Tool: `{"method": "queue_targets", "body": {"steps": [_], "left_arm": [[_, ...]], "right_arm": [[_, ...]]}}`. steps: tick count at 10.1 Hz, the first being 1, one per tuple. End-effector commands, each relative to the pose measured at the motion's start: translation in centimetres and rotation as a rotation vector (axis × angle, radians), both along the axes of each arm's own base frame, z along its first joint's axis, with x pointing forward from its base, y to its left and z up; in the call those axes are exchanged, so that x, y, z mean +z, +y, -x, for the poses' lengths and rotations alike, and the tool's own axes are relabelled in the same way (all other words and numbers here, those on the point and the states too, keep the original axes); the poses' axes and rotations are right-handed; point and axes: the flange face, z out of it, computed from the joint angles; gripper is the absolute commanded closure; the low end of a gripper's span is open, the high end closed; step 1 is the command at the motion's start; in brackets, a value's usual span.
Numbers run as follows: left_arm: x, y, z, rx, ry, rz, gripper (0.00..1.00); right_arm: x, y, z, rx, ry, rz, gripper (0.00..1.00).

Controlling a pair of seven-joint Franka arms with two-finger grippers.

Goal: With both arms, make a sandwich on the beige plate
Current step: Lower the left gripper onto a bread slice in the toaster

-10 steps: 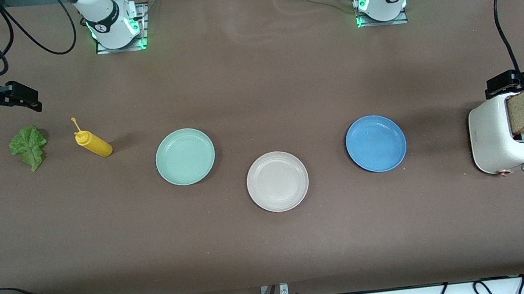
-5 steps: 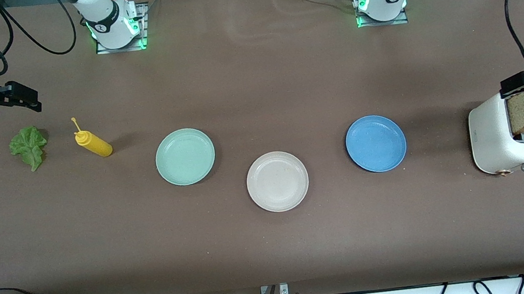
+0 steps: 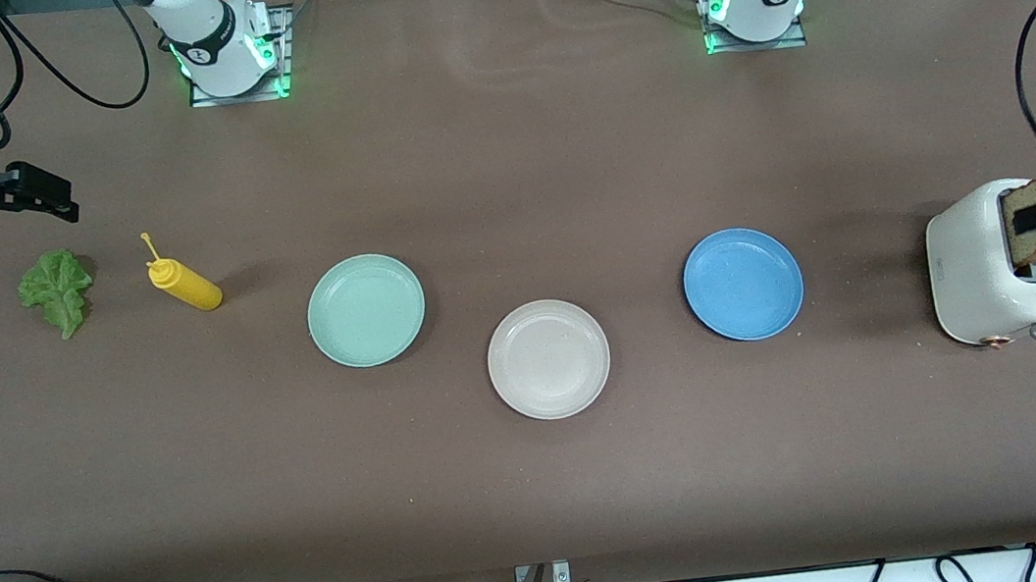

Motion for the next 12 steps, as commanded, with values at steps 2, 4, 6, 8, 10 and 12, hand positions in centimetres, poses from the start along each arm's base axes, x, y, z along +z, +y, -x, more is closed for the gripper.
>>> {"method": "queue_targets", "body": {"steps": [2, 4, 6, 8, 10, 12], "left_arm": [[0.2, -0.1, -0.2, -0.019, 0.003, -0.012, 0.00], [0.2, 0.2, 0.1, -0.031, 0.017, -0.007, 0.00], [0.2, 2.9, 0.6, -0.192, 0.038, 0.033, 0.00], [0.0, 4.5, 0.9, -0.220, 0.030, 0.047, 0.00], [-1.1, 4.1, 1.4, -0.263, 0.038, 0.065, 0.00], [-1.1, 4.3, 2.5, -0.256, 0.039, 0.070, 0.00]], "right_arm": [[0.6, -0.1, 0.1, 0.003, 0.001, 0.003, 0.00], [0.6, -0.1, 0.1, 0.005, 0.001, 0.002, 0.00], [0.6, -0.2, 0.1, 0.003, 0.003, 0.002, 0.00], [0.6, -0.3, 0.1, 0.003, 0.003, 0.002, 0.00], [0.6, -0.1, 0.1, 0.005, 0.003, 0.003, 0.00], [0.6, -0.3, 0.1, 0.003, 0.003, 0.002, 0.00]]}}
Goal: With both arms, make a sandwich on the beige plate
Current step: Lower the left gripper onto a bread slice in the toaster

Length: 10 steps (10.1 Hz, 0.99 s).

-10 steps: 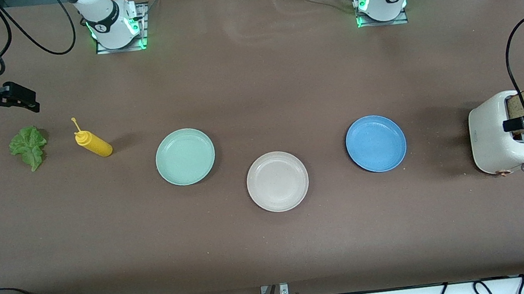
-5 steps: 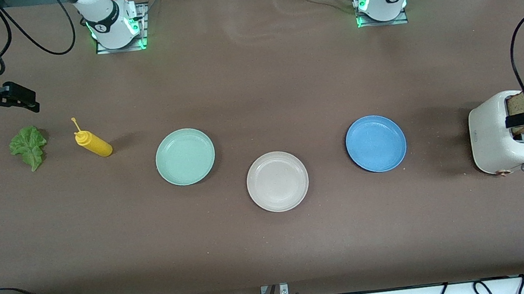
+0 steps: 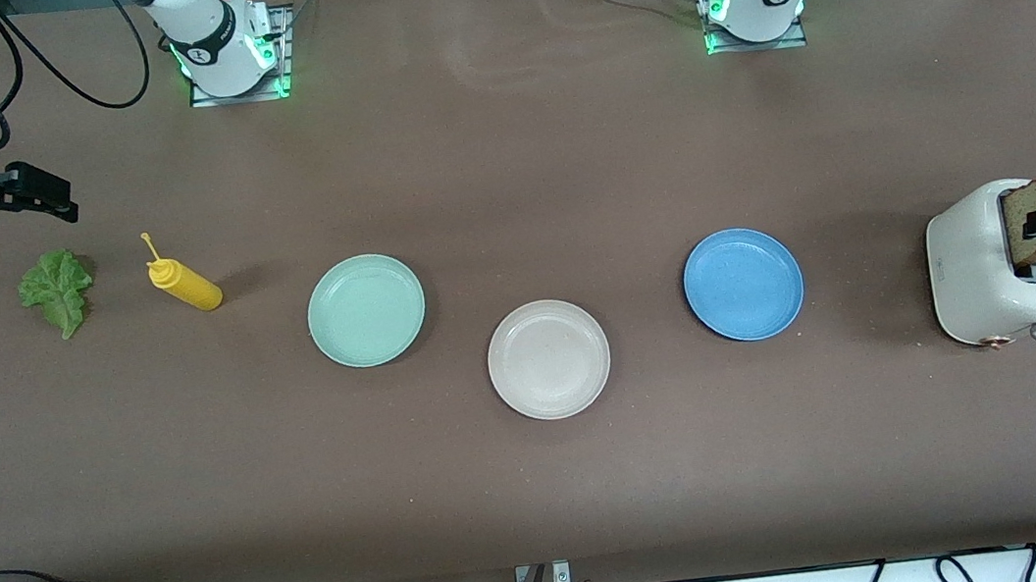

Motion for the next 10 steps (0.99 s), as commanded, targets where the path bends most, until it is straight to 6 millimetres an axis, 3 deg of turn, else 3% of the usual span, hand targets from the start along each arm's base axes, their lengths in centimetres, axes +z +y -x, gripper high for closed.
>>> {"method": "queue_targets", "body": {"steps": [1, 3, 7, 10], "left_arm": [[-0.1, 0.0, 2.2, -0.034, -0.027, -0.006, 0.00], [-2.4, 1.1, 4.0, -0.027, -0.061, -0.006, 0.00], [-3.2, 1.9, 5.2, 0.011, -0.062, 0.030, 0.00], [-5.8, 1.5, 6.4, 0.016, -0.093, 0.029, 0.00]], "right_arm": [[0.6, -0.1, 0.1, 0.005, 0.002, 0.002, 0.00], [0.6, -0.2, 0.1, 0.005, 0.002, 0.002, 0.00], [0.7, -0.3, 0.1, 0.005, 0.002, 0.002, 0.00], [0.7, -0.3, 0.1, 0.005, 0.002, 0.002, 0.00]]}}
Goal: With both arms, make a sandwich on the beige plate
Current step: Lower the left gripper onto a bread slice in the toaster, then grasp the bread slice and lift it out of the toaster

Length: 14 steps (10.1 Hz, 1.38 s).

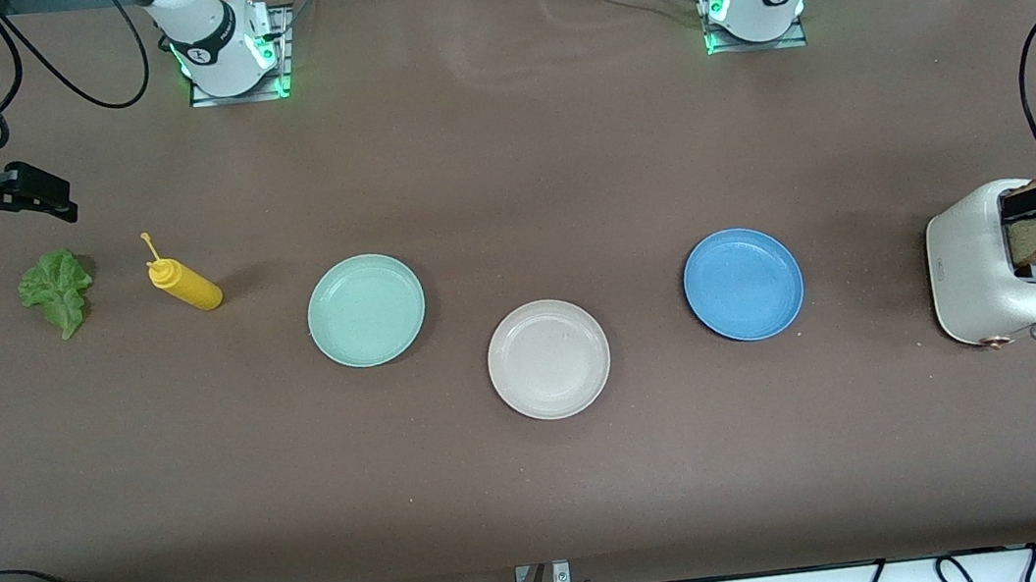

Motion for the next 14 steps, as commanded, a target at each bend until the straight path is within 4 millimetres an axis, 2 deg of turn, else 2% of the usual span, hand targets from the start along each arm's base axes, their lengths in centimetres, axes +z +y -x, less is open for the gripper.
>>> {"method": "queue_targets", "body": {"steps": [1, 3, 5, 9, 10, 13, 14], "left_arm": [[-1.2, -0.3, 1.5, 0.004, -0.031, 0.020, 0.03], [-1.3, -0.2, 1.5, 0.003, -0.030, 0.021, 0.23], [-1.3, -0.3, 1.5, -0.012, -0.028, 0.021, 0.51], [-1.4, -0.4, 1.4, -0.027, -0.018, 0.012, 0.94], [-1.5, -0.4, 1.4, -0.028, -0.015, 0.012, 1.00], [-1.1, -0.1, 1.2, -0.068, -0.018, 0.016, 1.00], [0.2, 0.2, 0.7, -0.071, -0.035, 0.010, 1.00]], "right_arm": [[0.7, -0.2, 0.1, 0.006, 0.001, 0.002, 0.00], [0.7, -0.2, 0.1, 0.006, 0.001, 0.002, 0.00], [0.6, -0.2, 0.1, 0.006, 0.003, 0.002, 0.00], [0.6, -0.2, 0.1, 0.006, 0.003, 0.002, 0.00], [0.6, -0.3, 0.1, 0.006, 0.003, 0.002, 0.00], [0.5, -0.2, 0.0, 0.005, 0.004, 0.001, 0.00], [0.4, -0.2, 0.1, 0.002, 0.007, 0.003, 0.00]]}}
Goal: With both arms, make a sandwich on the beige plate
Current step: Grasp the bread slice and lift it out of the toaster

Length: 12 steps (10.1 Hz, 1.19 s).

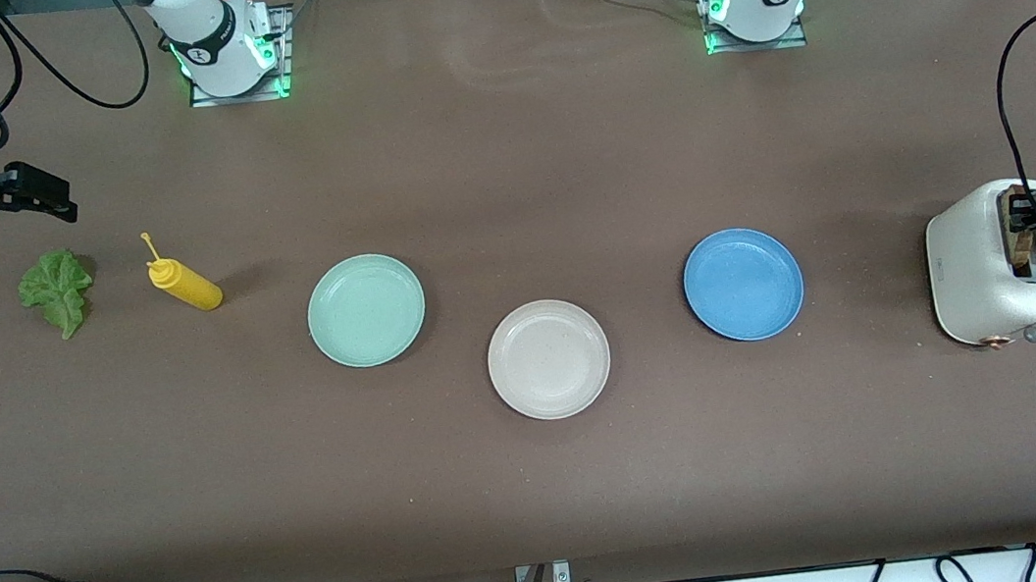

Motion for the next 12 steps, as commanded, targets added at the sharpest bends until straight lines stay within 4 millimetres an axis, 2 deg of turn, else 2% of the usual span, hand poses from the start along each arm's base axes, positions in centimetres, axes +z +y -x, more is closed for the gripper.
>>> {"method": "queue_targets", "body": {"steps": [1, 4, 7, 9, 10, 12], "left_arm": [[3.0, 0.1, -0.5, -0.029, -0.002, 0.005, 1.00], [9.1, -1.1, -2.1, -0.041, 0.022, -0.007, 1.00], [12.8, -3.0, -2.9, -0.057, 0.023, 0.006, 1.00], [13.2, -5.2, -3.4, -0.090, 0.017, 0.007, 1.00], [14.1, -7.1, -3.8, -0.113, 0.005, 0.014, 1.00], [13.8, -11.6, -4.2, -0.140, 0.016, 0.104, 1.00]], "right_arm": [[0.2, -0.2, -0.1, 0.005, 0.010, -0.003, 0.00], [0.2, -0.2, -0.1, -0.006, 0.010, -0.003, 0.00], [0.2, -0.1, -0.1, -0.007, 0.010, -0.003, 0.00], [0.1, -0.2, -0.1, -0.009, 0.011, -0.003, 0.00], [0.2, -0.2, -0.1, -0.009, 0.010, -0.003, 0.00], [0.2, 0.0, -0.1, -0.009, 0.010, -0.003, 0.00]]}}
